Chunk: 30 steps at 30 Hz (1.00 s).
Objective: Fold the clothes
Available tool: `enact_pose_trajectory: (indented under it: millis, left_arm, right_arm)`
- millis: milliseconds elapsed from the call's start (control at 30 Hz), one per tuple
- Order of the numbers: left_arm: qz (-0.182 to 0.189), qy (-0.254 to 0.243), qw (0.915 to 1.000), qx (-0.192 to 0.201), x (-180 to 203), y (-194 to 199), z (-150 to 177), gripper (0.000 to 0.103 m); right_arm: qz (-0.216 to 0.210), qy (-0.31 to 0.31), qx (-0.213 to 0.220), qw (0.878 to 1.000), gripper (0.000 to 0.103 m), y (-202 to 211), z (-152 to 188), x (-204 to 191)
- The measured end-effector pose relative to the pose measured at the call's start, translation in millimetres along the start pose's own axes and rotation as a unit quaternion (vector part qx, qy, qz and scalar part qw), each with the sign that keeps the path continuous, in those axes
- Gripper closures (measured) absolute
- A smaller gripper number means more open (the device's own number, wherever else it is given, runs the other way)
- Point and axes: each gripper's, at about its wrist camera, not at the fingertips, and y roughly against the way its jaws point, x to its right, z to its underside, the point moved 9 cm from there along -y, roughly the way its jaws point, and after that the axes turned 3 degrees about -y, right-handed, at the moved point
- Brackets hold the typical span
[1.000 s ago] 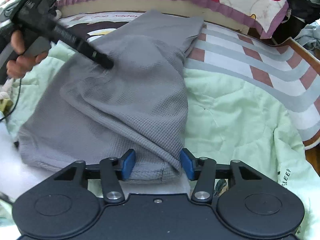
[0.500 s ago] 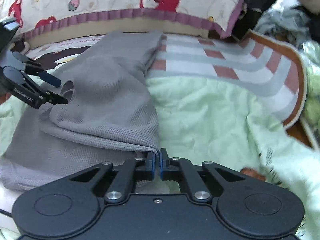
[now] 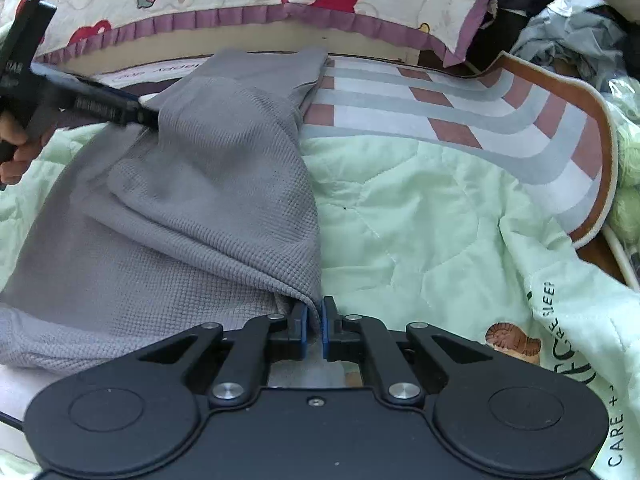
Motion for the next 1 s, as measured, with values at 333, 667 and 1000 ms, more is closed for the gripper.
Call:
enact_pose_trajectory:
  millis: [333,667,1000]
  left_arm:
    - [0.104,0.155,0.9816,-0.04,-22.0,11.0,8.4,0.031]
    - [0.154,0.099,0.9805,-0.072,44.1,-29.4,17.2,0.035]
    - [0.206,0.215,0.9478,-0.114,23.0,18.4,37.6,0.1]
  right_arm:
    - [0.0,-0.005,0.002,1.0,0.094,-0.3,-0.4,0.4]
    - [0.012,-0.018,0.032,0.999,0.068,-8.4,-11.2,1.6]
    - [0.009,-0.069,0.036,0.997,0.101,18.8,-9.6,25.8]
